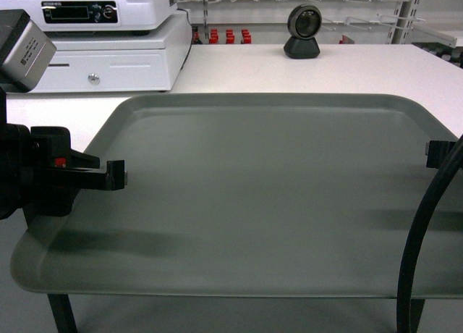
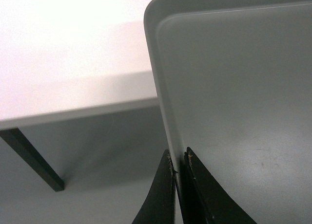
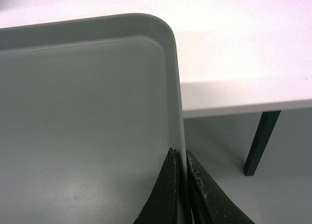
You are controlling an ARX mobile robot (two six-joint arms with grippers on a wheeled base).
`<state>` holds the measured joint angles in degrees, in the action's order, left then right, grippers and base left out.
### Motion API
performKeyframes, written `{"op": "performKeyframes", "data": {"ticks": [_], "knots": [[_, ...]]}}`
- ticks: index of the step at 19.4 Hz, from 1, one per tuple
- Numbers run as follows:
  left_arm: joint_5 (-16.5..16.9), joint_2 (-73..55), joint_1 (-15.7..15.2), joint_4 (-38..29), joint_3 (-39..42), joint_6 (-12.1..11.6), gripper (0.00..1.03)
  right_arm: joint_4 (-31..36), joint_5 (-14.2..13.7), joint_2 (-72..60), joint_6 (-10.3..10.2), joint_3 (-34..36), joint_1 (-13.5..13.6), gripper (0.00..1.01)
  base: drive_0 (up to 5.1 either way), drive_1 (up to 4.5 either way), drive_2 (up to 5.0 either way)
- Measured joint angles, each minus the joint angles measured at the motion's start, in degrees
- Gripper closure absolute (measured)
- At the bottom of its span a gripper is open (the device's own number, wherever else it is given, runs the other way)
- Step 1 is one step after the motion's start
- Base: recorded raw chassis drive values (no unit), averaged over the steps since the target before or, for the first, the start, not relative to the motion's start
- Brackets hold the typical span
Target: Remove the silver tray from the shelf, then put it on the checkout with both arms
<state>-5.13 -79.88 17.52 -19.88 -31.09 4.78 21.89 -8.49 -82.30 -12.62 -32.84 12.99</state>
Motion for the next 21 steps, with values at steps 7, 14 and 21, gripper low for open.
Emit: {"op": "performKeyframes", "data": {"ticks": [7,14,21], "knots": [[-0.02,-0.02,-0.02,-0.09,0.00,-0.02,0.99,0.11,-0.02,-0.02,0.00,0.02,0.00,0.98,-0.1,4.21,-4.4],[-0.02,-0.04,-0.04,-0.33,0.00,-0.04,0.99,0.33,-0.07,-0.02,0.00,0.02,0.00,0.98,-0.1,4.22,-4.4],[0.00,-0.04,0.02,0.07,0.00,-0.02,0.99,0.02,-0.02,-0.04,0.00,0.02,0.00,0.98,0.1,4.37,-4.2]]}}
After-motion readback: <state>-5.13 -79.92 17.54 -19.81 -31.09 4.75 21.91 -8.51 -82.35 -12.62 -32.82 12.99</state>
